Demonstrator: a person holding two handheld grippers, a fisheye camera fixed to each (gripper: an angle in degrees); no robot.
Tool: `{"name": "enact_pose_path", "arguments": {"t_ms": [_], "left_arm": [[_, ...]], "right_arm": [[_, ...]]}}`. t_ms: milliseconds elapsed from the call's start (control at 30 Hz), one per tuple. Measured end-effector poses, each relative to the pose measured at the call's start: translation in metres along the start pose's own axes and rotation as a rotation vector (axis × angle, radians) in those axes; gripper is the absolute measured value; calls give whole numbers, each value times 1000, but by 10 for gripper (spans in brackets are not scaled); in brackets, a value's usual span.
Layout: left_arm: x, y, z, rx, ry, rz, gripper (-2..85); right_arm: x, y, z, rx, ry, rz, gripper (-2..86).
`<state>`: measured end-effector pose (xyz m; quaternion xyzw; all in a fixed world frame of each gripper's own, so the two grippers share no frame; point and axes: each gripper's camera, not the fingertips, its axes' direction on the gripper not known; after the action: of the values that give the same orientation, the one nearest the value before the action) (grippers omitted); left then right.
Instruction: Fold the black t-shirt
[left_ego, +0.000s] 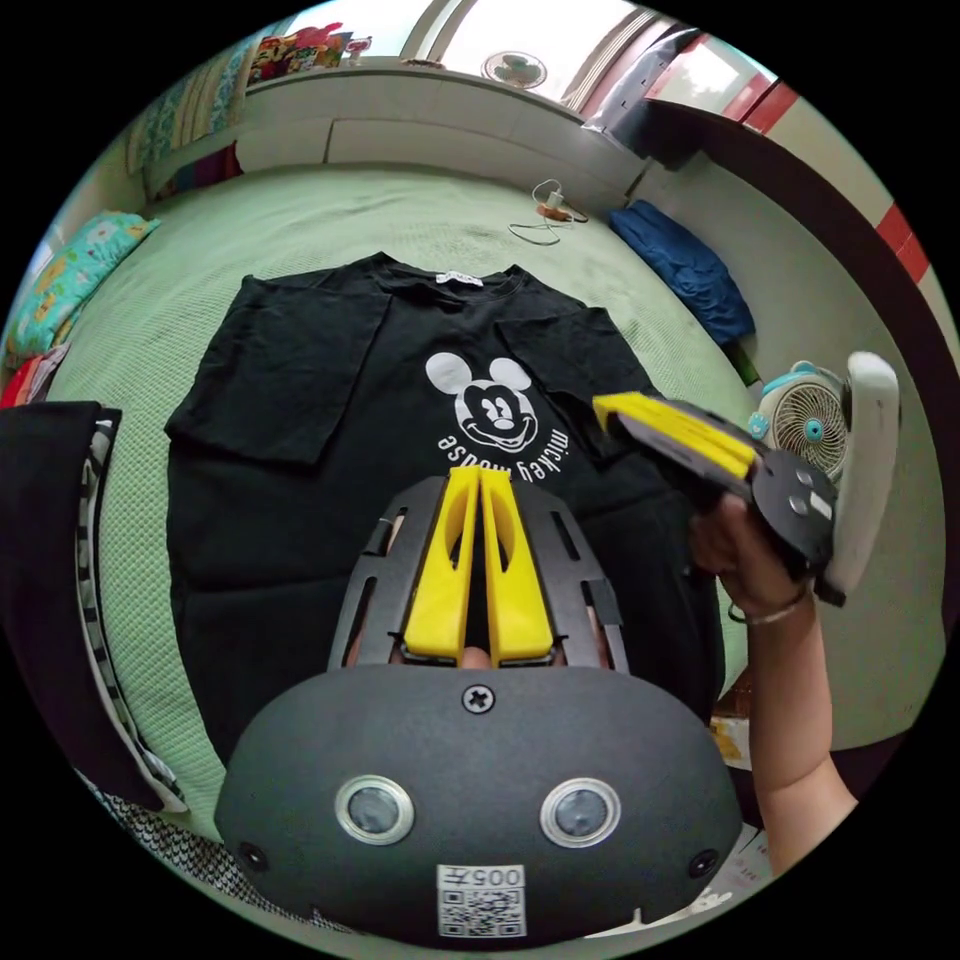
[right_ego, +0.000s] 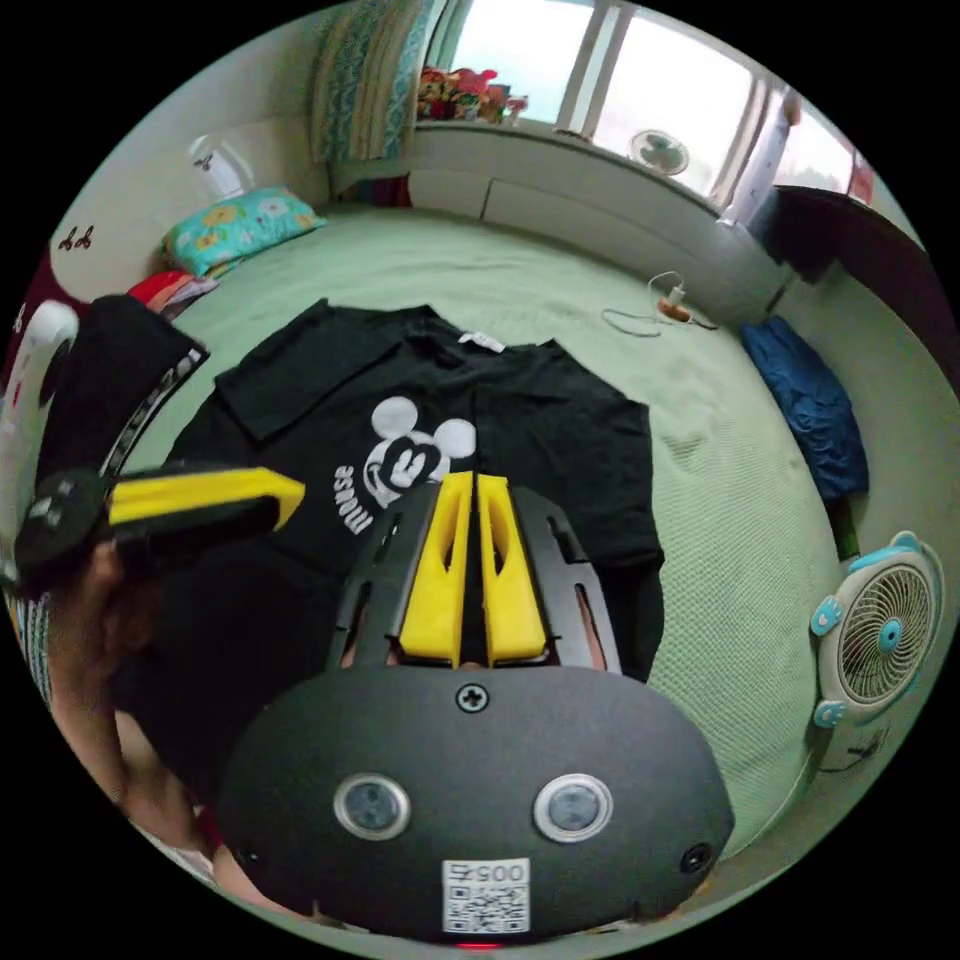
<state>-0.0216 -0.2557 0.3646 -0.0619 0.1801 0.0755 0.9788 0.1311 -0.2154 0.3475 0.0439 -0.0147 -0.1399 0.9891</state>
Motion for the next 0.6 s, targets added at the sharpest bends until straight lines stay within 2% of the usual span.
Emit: {"name": "enact_pose_path", "arguments": {"t_ms": [233, 400, 600], "left_arm": [[-17, -7, 3, 3, -28, -41, -2], [-25, -6, 26, -52, -109, -46, -2], [-26, -3, 28, -5, -97, -6, -1]], "right_arm": [[-6, -39, 77, -164, 56, 2, -13], [-8, -44, 84, -172, 97, -25, -13], [21, -46, 86, -188, -37, 56, -13]]}}
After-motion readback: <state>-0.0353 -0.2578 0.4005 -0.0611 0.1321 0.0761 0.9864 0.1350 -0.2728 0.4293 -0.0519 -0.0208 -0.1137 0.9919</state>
